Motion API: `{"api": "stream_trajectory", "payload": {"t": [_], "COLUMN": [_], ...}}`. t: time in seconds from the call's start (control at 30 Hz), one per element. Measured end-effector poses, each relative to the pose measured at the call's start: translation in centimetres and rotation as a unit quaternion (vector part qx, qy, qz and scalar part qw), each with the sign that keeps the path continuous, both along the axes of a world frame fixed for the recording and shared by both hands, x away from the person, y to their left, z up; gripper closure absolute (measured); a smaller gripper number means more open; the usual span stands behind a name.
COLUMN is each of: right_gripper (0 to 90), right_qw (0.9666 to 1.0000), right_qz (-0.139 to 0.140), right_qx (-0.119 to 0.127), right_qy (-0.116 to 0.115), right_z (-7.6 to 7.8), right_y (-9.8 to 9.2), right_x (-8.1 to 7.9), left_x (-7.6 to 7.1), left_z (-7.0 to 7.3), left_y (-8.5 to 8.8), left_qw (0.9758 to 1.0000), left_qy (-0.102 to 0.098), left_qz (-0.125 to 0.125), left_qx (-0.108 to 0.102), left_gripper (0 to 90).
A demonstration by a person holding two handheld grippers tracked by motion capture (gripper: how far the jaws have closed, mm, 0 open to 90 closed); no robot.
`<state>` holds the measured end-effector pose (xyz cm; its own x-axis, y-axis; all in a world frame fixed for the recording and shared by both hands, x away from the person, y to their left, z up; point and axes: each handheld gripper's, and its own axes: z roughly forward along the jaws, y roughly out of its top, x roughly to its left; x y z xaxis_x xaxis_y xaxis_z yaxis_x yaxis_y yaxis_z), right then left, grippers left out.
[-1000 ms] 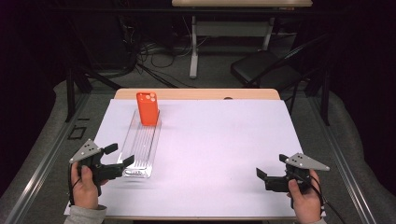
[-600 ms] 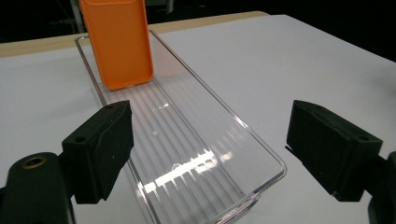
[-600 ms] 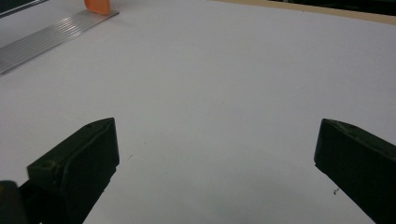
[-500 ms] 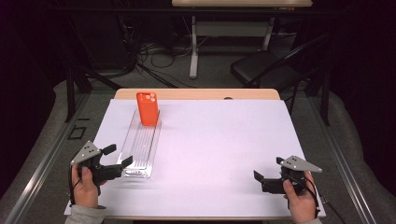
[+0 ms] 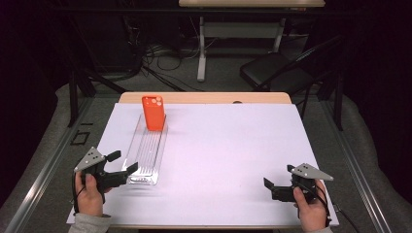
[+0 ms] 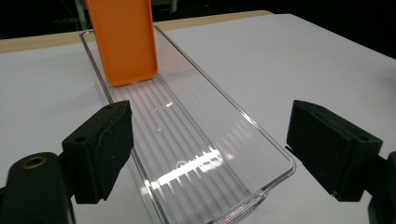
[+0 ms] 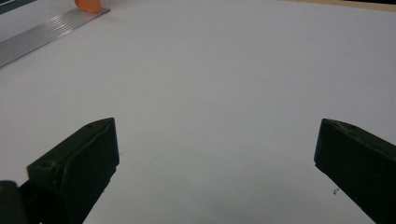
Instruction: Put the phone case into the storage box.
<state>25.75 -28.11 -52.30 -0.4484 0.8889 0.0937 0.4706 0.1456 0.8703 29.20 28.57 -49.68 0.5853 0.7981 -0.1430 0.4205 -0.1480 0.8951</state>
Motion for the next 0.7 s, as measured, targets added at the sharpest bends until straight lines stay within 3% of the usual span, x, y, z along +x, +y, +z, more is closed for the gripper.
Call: {"api": "stream_trajectory", "payload": {"t": [0.7], "right_gripper": [0.0], "right_qw": [0.9999], "right_qz": [0.002], "right_qx": [0.006], "right_qy": [0.008], "right_z": [-0.56], "right_y": [0.45], "right_x": [0.01], "left_x": [0.24], "left_z": [-0.21], "left_y": [0.37], "left_qw": [0.9999], "left_qy": [0.009], "left_qz": [0.008], "left_qx": [-0.003], "left_gripper": [15.1]}}
